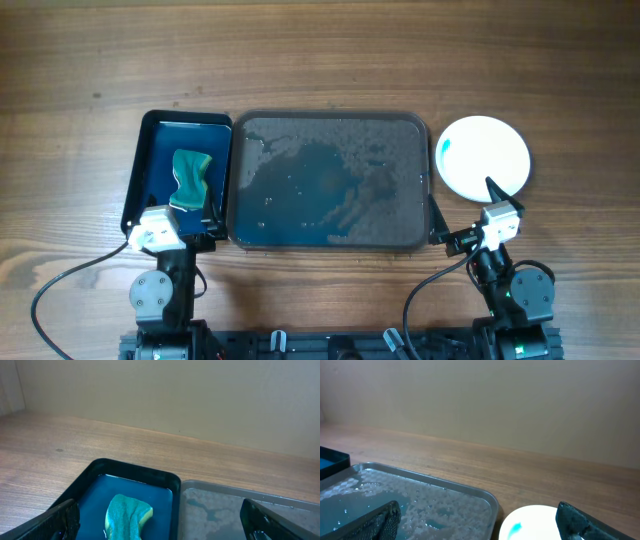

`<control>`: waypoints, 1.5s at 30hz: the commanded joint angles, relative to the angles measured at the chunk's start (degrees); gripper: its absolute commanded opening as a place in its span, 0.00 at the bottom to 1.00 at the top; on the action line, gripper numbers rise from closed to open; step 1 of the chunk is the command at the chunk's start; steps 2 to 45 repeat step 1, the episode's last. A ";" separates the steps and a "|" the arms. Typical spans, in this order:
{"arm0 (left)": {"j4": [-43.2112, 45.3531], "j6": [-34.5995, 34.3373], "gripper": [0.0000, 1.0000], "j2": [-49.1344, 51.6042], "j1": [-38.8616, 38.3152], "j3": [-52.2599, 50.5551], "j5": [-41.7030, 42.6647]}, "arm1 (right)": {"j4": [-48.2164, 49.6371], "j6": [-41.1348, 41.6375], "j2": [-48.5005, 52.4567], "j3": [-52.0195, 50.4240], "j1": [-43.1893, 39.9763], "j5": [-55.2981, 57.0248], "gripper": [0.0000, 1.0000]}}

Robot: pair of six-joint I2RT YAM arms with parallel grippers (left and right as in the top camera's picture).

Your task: Clean dirty plates on tray and stack at the side

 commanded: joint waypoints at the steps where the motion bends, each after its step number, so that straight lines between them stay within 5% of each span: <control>1: 0.04 1.31 1.00 -0.33 0.20 -0.28 0.90 | 0.24 0.39 -0.31 -0.07 0.20 -1.07 1.00; 45: 0.04 1.31 1.00 -0.33 0.20 -0.28 0.90 | 0.24 0.39 -0.31 -0.07 0.20 -1.07 1.00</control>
